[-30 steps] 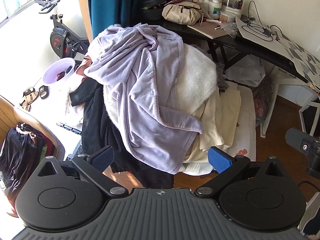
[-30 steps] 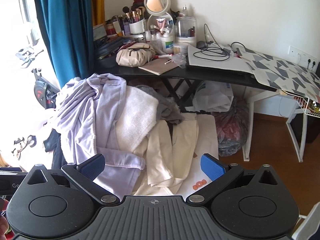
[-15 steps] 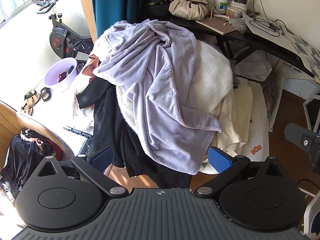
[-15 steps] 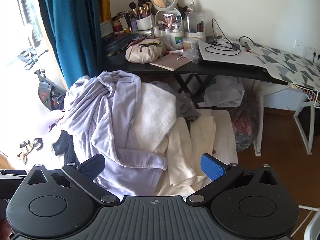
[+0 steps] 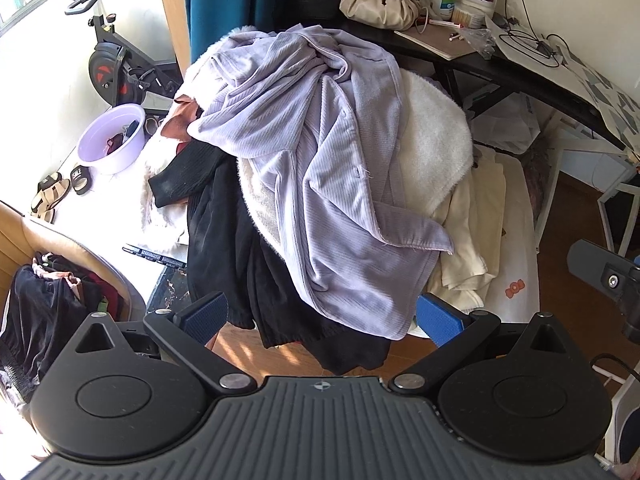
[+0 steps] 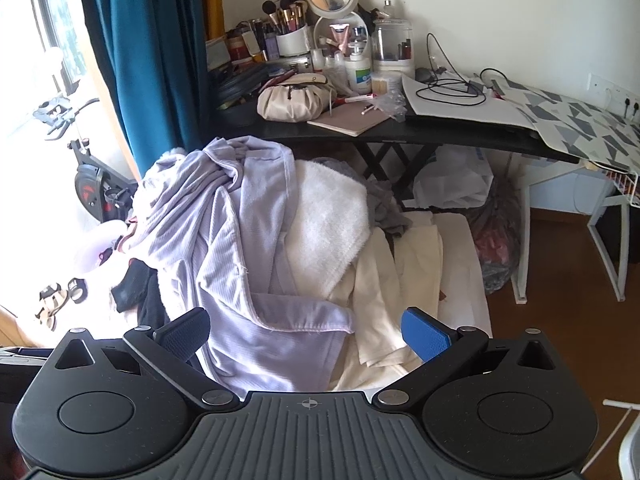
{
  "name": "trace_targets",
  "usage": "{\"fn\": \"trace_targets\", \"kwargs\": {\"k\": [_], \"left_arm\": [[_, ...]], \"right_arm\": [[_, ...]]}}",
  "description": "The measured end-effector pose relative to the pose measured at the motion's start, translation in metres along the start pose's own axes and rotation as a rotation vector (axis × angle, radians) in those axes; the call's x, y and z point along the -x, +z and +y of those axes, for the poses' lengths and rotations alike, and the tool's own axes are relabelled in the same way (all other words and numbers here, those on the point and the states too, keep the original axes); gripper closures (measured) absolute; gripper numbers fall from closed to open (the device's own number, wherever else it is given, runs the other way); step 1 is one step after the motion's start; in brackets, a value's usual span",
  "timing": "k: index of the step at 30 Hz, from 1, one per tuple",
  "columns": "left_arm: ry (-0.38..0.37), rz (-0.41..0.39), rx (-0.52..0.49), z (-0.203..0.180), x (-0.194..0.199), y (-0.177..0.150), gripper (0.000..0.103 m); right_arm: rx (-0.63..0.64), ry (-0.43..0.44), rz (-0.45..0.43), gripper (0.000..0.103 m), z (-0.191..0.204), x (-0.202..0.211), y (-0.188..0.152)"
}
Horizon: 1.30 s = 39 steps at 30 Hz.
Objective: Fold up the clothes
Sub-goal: 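Move both tools toward the lavender robe on the pile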
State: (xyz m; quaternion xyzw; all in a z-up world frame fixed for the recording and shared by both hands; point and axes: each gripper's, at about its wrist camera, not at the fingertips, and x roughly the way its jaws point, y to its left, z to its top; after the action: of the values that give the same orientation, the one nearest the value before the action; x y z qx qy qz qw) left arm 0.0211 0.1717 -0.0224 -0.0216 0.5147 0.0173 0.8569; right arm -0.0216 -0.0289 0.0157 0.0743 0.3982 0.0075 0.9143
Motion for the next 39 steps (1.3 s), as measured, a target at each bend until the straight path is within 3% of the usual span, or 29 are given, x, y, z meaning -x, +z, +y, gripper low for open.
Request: {"fn": "trace_targets", "kwargs": {"k": [11, 16, 24, 31, 35, 39], "left_arm": [[-0.005, 0.012, 0.035, 0.016, -0.003, -0.003, 0.001], [-0.026, 0.039, 0.047, 0.015, -0.012, -0.006, 0.001], [-0.022, 0.121, 0.081, 0.014, -0.039, 0.000, 0.001], [0.055, 0.166, 0.105, 0.014, -0.076, 0.044, 0.001], [0.098, 0.140, 0.122, 0.013, -0.095, 0.090, 0.001], [0.122, 0.112, 0.116, 0.005, -0.122, 0.135, 0.001]], "right_arm": [[0.047, -0.056, 0.031, 0.001, 0.019, -0.009, 0.000], [0.093, -0.090, 0.050, 0.001, 0.024, -0.014, 0.000], [0.060, -0.124, 0.111, 0.001, 0.009, -0.046, 0.008], [0.027, -0.082, 0.128, 0.001, -0.006, -0.104, 0.034], [-0.033, -0.028, 0.146, 0.001, -0.021, -0.144, 0.067], [-0.047, -0.027, 0.120, 0.001, -0.036, -0.182, 0.094]]}}
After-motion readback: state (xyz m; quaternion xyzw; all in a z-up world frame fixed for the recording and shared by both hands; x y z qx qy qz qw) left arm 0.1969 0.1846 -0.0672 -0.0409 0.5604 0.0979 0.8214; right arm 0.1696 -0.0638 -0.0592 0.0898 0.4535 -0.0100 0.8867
